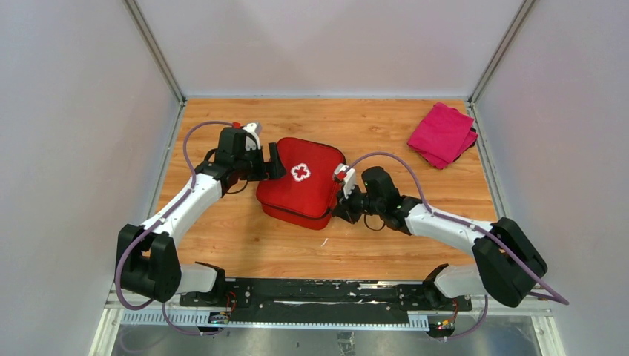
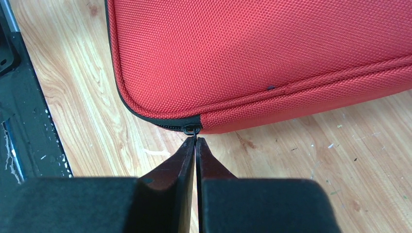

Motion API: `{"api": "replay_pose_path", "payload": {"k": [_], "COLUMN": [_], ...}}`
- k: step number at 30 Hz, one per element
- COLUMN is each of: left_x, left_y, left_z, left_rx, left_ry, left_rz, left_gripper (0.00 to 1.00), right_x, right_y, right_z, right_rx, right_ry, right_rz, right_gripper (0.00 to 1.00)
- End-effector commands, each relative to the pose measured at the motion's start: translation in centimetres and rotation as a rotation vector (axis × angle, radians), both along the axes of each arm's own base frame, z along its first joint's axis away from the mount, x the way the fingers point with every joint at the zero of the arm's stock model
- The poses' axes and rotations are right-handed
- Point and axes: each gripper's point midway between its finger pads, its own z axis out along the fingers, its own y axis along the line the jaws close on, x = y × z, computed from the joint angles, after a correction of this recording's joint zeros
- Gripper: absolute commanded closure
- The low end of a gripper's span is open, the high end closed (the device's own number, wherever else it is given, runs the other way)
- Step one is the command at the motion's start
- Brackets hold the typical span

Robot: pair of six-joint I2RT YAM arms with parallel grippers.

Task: Organize the medicine kit

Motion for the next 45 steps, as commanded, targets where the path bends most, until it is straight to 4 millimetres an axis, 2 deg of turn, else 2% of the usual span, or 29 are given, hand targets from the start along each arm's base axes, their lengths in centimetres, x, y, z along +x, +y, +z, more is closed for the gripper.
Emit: {"api": "replay_pose_path", "payload": {"k": [1,4,9,15,20,23,27,29,33,35,38,42,45], "left_x": [-0.4,-0.5,-1.3,-4.0,-5.7,-5.8,-5.1,-4.7,-4.6,-4.7,-5.8,-7.8,-8.9], "left_y": [-0.1,-0.2,-0.4,-0.9,-1.4,-0.6,1.1,1.5,1.6,0.8,-2.5,-6.7,-8.8], "left_z": [-0.6,-0.6,-0.9,-2.8,-3.5,-2.5,0.6,2.1,3.8,4.9,5.9,6.4,5.1], "left_rx": [-0.007,-0.011,-0.03,-0.03,-0.055,-0.007,0.085,0.126,0.199,0.215,0.248,0.407,0.523], "left_ry": [0.017,0.018,0.03,0.064,0.071,0.025,-0.077,-0.118,-0.18,-0.244,-0.367,-0.566,-0.662], "left_rz": [-0.008,-0.011,-0.018,-0.026,-0.028,-0.015,0.0,-0.012,-0.054,-0.1,-0.263,-0.472,-0.62], "left_gripper": [0.02,0.02,0.05,0.08,0.12,0.1,0.06,0.05,0.03,0.01,0.01,0.0,0.0], "right_x": [0.8,0.7,0.3,-0.6,-2.8,-2.2,0.0,1.1,3.6,5.2,6.7,6.7,6.0], "right_y": [-0.1,-0.3,-1.5,-3.2,-3.5,-4.4,-6.1,-6.3,-6.0,-6.1,-6.6,-6.7,-6.5], "right_z": [-0.3,-0.7,-1.0,-1.3,-1.8,-1.4,-0.8,-0.6,0.4,0.7,1.1,1.1,0.9], "right_rx": [-0.002,-0.021,-0.102,-0.236,-0.326,-0.364,-0.351,-0.316,-0.289,-0.274,-0.256,-0.26,-0.248], "right_ry": [-0.052,-0.049,-0.061,-0.022,0.063,0.064,0.106,0.147,0.138,0.148,0.159,0.174,0.195], "right_rz": [-0.037,-0.037,-0.068,-0.111,-0.081,-0.155,-0.3,-0.326,-0.32,-0.322,-0.316,-0.274,-0.256], "right_gripper": [0.94,1.0,1.0,1.0,1.0,1.0,1.0,1.0,1.0,1.0,1.0,1.0,1.0]}}
